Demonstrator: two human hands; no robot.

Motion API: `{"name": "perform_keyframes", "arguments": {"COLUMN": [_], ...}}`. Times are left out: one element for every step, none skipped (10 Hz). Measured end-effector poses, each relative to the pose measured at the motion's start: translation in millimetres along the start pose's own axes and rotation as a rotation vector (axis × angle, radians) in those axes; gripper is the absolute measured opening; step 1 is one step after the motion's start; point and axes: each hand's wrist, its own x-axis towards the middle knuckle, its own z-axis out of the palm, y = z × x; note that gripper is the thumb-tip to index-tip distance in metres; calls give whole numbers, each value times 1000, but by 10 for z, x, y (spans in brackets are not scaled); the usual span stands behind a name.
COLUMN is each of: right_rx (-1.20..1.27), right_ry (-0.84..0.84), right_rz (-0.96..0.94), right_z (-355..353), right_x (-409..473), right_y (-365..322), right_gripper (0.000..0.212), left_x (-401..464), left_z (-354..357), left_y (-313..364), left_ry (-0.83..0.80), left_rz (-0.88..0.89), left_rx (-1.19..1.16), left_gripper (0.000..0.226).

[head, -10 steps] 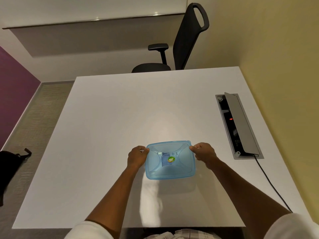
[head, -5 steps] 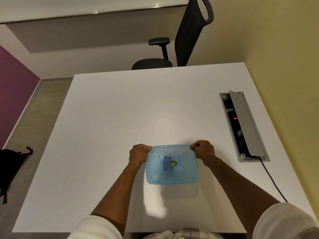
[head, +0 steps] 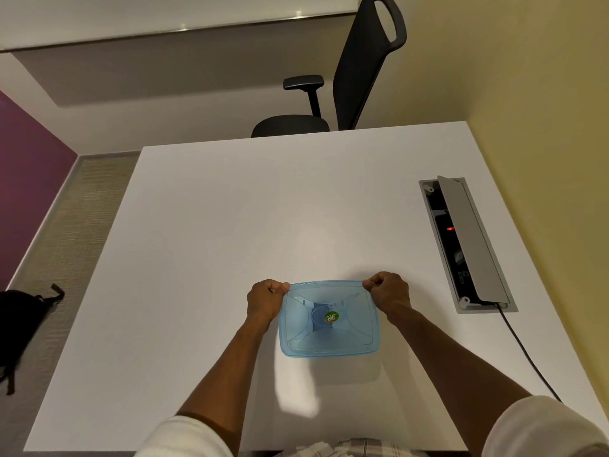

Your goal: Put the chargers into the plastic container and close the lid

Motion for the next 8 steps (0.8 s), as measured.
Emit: {"name": "perform_keyframes", "arguments": {"right_rx": [-3,-102,-374,-532,-581,-620,-648,-655], "right_ry": [26,96,126,101,55,73,161,129], "right_rz": [-84,-215,-489,-617,-652,-683,-704,-664], "right_z": [30,93,215,270,300,275,212,153], "right_x": [-107,-257,-492,-616,-709,-793,-804,-820], "right_y": [50,123,277,365,444,442,356,290], "right_gripper": [20,40,68,76,81,82,81,80], "left_x": [-172,-310,-496,-559,-637,-704,-707,-690], "left_z": [79,176,292,331,336,318,258,198], "left_y": [-14,-36,-151,-271,-466,-508,-408,-325], "left_ry": [121,187,145,70,-19,-23,34,63], "left_rz": [73,218,411,545,591,594,633,658], "left_rx": [-8,76,314,481,596,609,644,685], "left_gripper": [15,22,55,65,71,72,72,71]}}
